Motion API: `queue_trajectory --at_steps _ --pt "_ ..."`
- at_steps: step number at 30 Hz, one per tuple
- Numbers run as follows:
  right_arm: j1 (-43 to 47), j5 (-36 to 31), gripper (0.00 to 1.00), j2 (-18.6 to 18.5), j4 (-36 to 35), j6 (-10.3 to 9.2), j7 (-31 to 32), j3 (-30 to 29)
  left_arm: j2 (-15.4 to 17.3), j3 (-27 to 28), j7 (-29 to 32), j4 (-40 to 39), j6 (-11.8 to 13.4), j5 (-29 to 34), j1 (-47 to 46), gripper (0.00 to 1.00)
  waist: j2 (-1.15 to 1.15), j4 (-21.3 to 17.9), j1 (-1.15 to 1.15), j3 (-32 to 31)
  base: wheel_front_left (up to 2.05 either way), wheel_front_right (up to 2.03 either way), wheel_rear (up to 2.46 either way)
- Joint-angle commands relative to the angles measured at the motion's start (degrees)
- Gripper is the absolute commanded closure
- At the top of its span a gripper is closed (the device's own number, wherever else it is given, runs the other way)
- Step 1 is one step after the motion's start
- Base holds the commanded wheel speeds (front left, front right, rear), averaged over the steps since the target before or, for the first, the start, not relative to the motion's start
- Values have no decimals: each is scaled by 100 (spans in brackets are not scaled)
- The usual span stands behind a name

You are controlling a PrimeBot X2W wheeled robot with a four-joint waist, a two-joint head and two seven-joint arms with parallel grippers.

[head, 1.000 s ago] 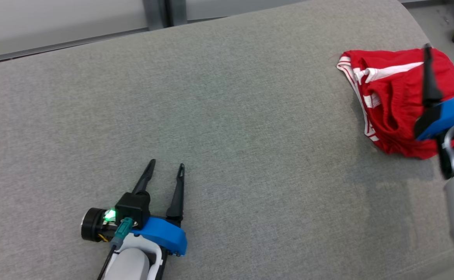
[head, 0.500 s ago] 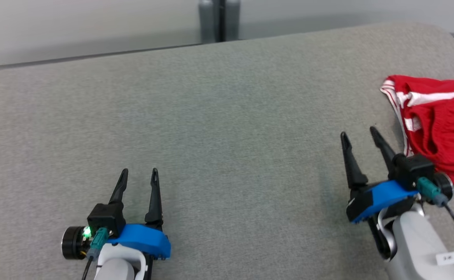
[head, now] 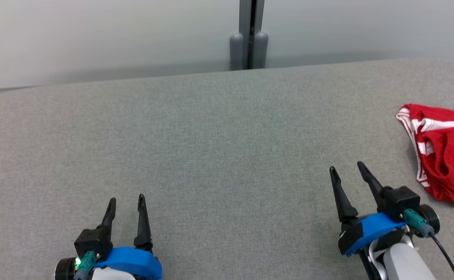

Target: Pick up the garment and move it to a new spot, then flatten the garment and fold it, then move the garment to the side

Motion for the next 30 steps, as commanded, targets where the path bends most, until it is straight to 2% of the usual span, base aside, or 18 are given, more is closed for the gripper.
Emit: queue_trajectory --at_steps 1,17,18,22,30 --pt "135 -9 0 23 -6 0 -14 -13 0 24 1 6 -17 -9 59 0 0 -7 0 -91 0 0 0" --pt "661 151 0 47 -14 0 -14 -77 0 128 2 -94 -270 -192 660 0 0 132 0 -688 0 0 0" --pt "572 123 100 42 19 0 1 -82 -2 129 -1 -58 -268 -185 633 100 0 133 0 -690 0 0 0" --pt "663 206 100 47 230 0 75 -112 -9 149 53 142 -276 -274 718 100 0 136 0 -696 0 0 0" --pt "672 1165 100 47 69 0 330 -225 -8 300 291 16 -347 -1099 619 100 0 147 0 -704 0 0 0"
